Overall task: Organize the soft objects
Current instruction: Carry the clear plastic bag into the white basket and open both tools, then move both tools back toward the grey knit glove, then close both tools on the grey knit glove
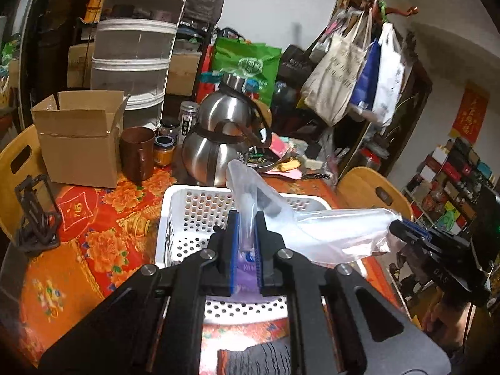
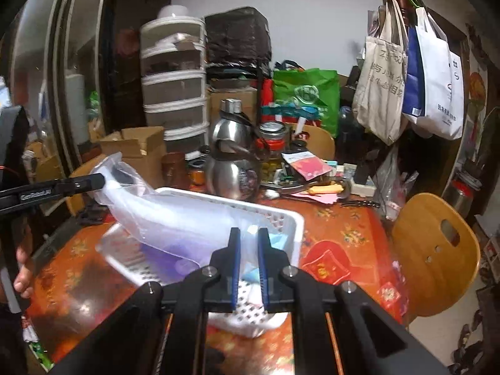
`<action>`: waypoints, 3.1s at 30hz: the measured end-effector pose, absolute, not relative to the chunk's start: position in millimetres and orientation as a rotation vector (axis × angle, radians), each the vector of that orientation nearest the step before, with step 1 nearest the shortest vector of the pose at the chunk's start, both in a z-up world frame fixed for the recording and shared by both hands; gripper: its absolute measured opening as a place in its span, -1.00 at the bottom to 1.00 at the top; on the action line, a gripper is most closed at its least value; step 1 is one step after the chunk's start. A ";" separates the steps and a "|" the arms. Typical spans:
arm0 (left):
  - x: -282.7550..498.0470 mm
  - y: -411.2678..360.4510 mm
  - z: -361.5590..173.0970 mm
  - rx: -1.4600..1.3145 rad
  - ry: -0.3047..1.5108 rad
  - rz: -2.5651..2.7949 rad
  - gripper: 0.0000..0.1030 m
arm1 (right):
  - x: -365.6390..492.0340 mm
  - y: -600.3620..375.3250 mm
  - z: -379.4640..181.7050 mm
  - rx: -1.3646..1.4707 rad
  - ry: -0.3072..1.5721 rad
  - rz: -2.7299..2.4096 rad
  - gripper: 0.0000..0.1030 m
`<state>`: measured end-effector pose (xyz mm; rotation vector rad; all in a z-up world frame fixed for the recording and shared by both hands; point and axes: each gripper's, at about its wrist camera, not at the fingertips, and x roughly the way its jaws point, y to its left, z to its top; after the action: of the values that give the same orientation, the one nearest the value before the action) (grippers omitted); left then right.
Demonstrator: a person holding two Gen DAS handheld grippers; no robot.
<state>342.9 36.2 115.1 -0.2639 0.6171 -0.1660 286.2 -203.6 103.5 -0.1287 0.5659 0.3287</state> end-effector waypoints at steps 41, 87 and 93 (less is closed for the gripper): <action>356.5 36.2 32.2 -0.083 0.690 -0.091 0.72 | 321.5 -193.6 29.7 -0.188 0.657 0.230 0.67; 207.3 -4.3 -102.3 -0.099 0.849 -0.192 0.78 | 127.0 -186.5 -87.6 -0.083 0.787 0.451 -0.20; 212.5 -13.0 -111.6 -0.086 0.901 -0.221 0.26 | 127.3 -185.6 -88.6 -0.086 0.788 0.454 -0.48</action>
<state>212.5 -13.0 -111.6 -0.0860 0.9012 -0.2214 127.3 -185.6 -88.6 -0.0859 0.7884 0.4542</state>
